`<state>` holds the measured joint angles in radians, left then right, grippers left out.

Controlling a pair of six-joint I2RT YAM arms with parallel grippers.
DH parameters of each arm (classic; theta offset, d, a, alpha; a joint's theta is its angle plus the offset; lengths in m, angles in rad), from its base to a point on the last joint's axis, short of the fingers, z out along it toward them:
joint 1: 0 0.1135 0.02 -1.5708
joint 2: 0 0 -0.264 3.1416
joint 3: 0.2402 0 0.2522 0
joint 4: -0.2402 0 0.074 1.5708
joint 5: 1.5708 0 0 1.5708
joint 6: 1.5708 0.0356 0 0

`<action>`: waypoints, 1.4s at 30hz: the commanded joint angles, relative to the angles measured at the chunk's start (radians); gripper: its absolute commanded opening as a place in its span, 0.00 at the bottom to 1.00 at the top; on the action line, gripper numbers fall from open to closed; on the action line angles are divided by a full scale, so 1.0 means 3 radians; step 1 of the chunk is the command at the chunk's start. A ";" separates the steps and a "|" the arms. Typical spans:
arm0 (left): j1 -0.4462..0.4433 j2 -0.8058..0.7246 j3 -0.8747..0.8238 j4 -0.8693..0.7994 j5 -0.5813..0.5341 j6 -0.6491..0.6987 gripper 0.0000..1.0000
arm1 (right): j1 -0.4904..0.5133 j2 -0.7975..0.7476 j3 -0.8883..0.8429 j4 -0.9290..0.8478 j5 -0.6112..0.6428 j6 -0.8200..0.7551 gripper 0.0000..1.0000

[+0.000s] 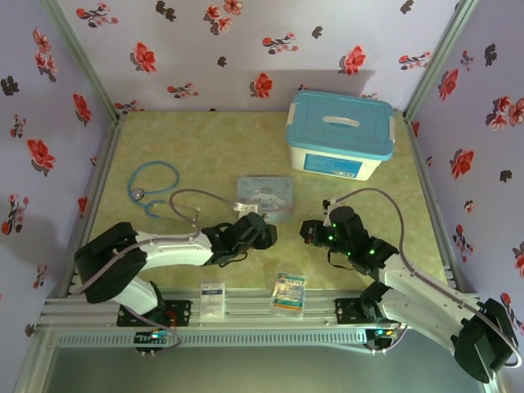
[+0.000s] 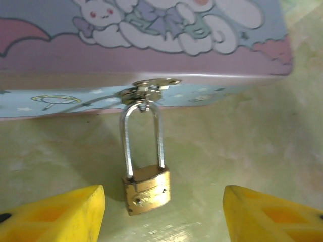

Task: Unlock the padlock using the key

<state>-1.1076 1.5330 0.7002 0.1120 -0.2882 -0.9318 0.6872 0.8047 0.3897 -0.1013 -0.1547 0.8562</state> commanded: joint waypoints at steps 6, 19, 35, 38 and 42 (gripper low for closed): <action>-0.0112 0.0243 0.0151 0.0015 -0.0392 0.0099 0.62 | -0.0010 -0.0076 -0.0175 0.0201 0.0106 0.0040 0.00; -0.0005 0.0500 0.0306 -0.0056 -0.0181 0.0053 0.50 | -0.0010 -0.0135 -0.0269 0.0262 0.0116 0.0055 0.00; 0.0057 0.0736 0.0469 -0.0224 -0.0054 -0.0049 0.45 | -0.0012 -0.0202 -0.0350 0.0302 0.0147 0.0096 0.00; 0.0062 0.0781 0.0512 -0.0221 -0.0012 -0.0022 0.39 | -0.0012 -0.0220 -0.0391 0.0325 0.0168 0.0121 0.00; 0.0081 0.0781 0.0464 -0.0099 0.0050 0.0002 0.32 | -0.0010 -0.0221 -0.0417 0.0345 0.0173 0.0144 0.00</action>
<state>-1.0927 1.7477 0.8333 0.0841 -0.2909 -0.9363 0.6872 0.7513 0.2813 -0.0196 -0.1295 0.8768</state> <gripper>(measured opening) 0.323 0.048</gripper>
